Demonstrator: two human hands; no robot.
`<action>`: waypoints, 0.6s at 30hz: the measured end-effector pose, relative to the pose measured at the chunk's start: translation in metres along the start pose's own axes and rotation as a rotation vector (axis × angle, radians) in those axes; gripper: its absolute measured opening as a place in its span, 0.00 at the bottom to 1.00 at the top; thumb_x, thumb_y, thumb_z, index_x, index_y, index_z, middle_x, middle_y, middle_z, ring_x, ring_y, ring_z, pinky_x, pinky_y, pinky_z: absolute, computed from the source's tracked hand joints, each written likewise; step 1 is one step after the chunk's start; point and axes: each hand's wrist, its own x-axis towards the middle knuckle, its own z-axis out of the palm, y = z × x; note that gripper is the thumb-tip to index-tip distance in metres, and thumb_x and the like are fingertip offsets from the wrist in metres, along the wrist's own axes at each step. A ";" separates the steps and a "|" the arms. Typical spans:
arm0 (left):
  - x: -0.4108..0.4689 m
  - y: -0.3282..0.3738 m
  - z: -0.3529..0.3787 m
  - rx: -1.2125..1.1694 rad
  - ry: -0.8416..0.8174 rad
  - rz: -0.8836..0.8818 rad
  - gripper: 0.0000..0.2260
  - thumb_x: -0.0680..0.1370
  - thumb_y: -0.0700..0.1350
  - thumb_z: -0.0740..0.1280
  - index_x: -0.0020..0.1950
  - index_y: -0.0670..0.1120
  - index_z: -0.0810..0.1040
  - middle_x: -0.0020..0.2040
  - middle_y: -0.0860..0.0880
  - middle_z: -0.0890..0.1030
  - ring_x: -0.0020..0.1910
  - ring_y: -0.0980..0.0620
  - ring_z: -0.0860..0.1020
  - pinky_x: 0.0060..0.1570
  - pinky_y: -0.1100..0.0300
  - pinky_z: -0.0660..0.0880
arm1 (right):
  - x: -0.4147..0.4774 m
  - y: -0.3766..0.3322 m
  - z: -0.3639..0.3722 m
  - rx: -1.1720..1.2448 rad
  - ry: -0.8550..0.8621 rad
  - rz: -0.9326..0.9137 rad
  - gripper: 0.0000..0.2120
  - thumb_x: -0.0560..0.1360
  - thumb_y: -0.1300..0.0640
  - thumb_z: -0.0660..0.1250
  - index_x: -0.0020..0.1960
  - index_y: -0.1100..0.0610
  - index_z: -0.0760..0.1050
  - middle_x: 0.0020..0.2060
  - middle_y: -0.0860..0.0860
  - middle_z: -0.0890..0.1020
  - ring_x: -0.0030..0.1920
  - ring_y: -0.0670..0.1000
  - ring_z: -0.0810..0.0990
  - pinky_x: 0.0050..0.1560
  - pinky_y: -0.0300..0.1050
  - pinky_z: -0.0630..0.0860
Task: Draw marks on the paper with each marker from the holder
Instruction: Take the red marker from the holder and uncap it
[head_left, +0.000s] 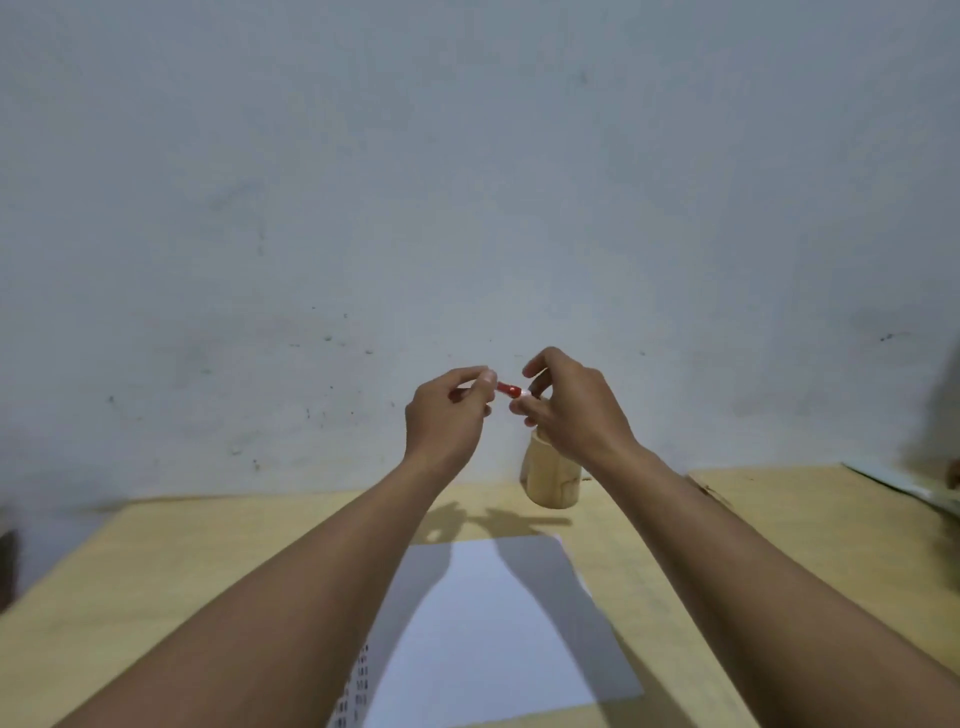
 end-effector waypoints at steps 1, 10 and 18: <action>-0.003 0.003 -0.004 -0.023 -0.040 -0.012 0.06 0.79 0.50 0.69 0.50 0.53 0.86 0.45 0.52 0.88 0.44 0.54 0.86 0.53 0.50 0.83 | -0.005 -0.003 0.002 -0.026 -0.005 -0.018 0.11 0.75 0.57 0.73 0.54 0.52 0.73 0.42 0.47 0.83 0.39 0.49 0.85 0.43 0.52 0.82; -0.027 0.008 -0.031 -0.003 -0.007 -0.026 0.09 0.77 0.41 0.72 0.38 0.49 0.87 0.37 0.46 0.87 0.43 0.45 0.86 0.53 0.49 0.83 | -0.051 -0.032 0.017 -0.067 0.144 -0.075 0.07 0.77 0.52 0.72 0.49 0.53 0.75 0.47 0.45 0.75 0.39 0.43 0.80 0.37 0.38 0.70; -0.042 0.005 -0.055 -0.065 -0.004 -0.026 0.05 0.78 0.41 0.72 0.44 0.42 0.87 0.40 0.42 0.87 0.39 0.50 0.84 0.51 0.52 0.84 | -0.078 -0.072 0.047 0.938 0.041 0.569 0.15 0.79 0.48 0.69 0.43 0.59 0.80 0.28 0.49 0.73 0.27 0.47 0.71 0.27 0.38 0.71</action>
